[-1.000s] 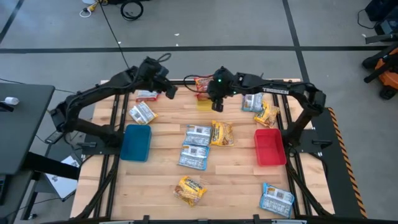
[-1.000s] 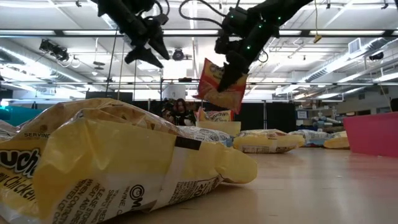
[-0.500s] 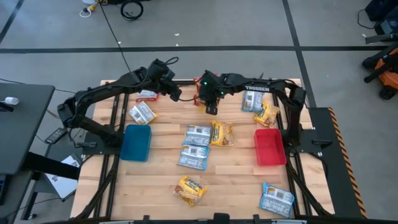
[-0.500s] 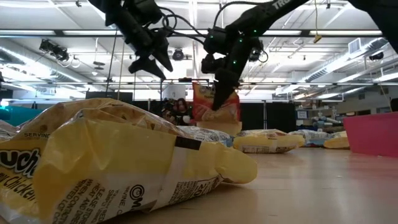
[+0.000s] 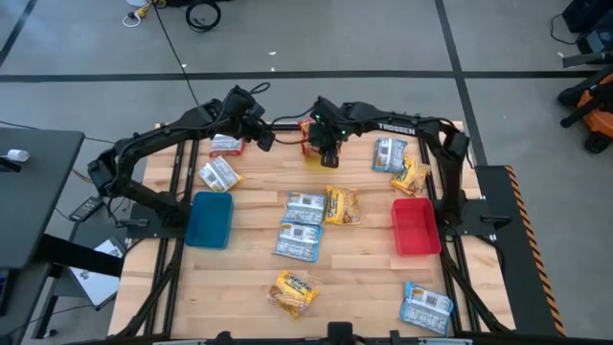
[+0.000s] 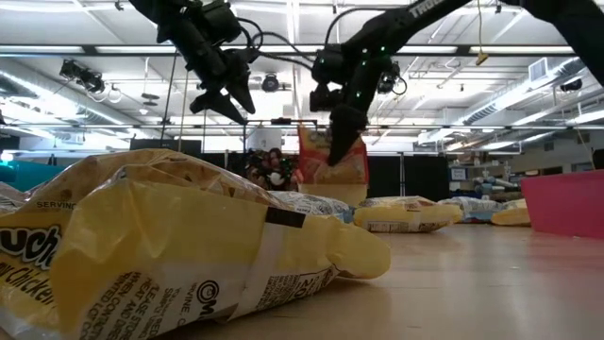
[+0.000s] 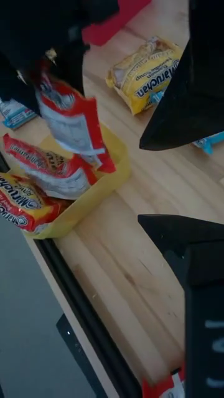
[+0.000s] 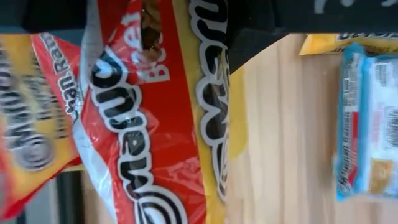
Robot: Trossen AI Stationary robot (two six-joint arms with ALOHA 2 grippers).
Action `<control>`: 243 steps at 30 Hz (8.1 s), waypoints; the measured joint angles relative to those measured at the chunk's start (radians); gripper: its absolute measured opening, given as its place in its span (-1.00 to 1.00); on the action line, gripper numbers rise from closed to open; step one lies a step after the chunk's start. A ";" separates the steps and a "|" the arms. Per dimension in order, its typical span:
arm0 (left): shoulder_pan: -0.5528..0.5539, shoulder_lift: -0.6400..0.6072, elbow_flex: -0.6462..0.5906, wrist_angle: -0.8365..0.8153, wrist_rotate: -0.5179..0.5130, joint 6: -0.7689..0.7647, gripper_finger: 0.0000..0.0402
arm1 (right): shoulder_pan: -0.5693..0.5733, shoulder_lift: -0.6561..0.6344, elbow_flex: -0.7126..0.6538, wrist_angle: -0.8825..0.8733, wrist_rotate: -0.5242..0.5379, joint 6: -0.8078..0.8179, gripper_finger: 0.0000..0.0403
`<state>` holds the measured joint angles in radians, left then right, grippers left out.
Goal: Sort Maruchan noodles
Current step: Put the right red noodle pack into the yellow bin, then put the red noodle pack into the yellow bin
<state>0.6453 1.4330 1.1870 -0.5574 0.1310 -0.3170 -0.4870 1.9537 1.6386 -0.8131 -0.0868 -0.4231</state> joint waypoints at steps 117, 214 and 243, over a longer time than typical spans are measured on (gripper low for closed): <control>0.121 0.184 0.000 -0.336 -0.380 0.517 0.20 | 0.083 -0.343 -0.232 0.469 0.199 0.155 0.56; -0.046 0.212 0.126 -0.009 0.606 0.308 -0.99 | -0.081 -0.057 -0.267 0.482 -0.015 0.265 0.44; 0.005 0.559 0.422 -0.301 0.676 0.729 -1.00 | -0.057 -0.371 -0.267 0.276 -0.017 0.110 0.44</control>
<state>0.6503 1.9924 1.6089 -0.8586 0.8072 0.4122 -0.5441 1.5824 1.3712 -0.5368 -0.1034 -0.3134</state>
